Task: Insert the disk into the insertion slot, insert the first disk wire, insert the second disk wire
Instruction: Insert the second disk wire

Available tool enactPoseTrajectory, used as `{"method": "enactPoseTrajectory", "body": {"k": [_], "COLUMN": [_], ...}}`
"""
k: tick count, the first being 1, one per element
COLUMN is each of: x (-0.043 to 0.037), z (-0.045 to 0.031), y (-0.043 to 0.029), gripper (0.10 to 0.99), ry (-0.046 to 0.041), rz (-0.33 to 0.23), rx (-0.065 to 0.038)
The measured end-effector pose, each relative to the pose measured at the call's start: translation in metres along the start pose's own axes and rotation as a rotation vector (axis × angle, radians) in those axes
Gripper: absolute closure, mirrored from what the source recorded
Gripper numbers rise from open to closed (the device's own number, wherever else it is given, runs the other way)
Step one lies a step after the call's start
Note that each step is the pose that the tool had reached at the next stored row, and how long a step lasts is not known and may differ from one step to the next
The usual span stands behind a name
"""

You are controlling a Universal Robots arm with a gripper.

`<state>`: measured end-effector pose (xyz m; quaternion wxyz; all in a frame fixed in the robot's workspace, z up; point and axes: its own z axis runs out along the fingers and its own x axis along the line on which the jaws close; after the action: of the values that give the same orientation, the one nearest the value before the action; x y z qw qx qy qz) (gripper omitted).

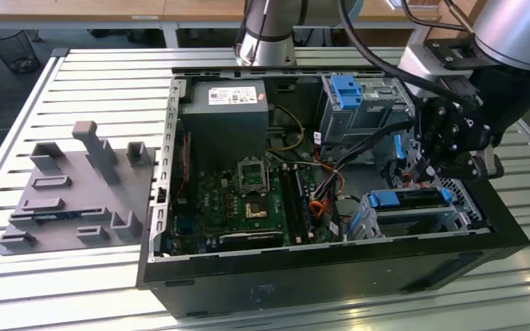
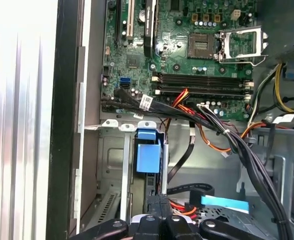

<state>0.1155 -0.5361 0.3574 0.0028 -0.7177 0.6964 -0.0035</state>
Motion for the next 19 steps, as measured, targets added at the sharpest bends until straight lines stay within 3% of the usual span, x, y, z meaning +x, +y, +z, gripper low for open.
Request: {"method": "enactPoseTrajectory", "body": {"k": [3,12,19], "x": [-0.0016,-0.0044,-0.0154], "z": [-0.0054,-0.0060,-0.0061], "y": [0.0011,0.0145,0.0147], "gripper": [0.980,0.980,0.980], "ry": [0.0000,-0.0048,-0.0070], "rz": [0.000,0.000,0.000], "rx": [0.000,0.000,0.000]}}
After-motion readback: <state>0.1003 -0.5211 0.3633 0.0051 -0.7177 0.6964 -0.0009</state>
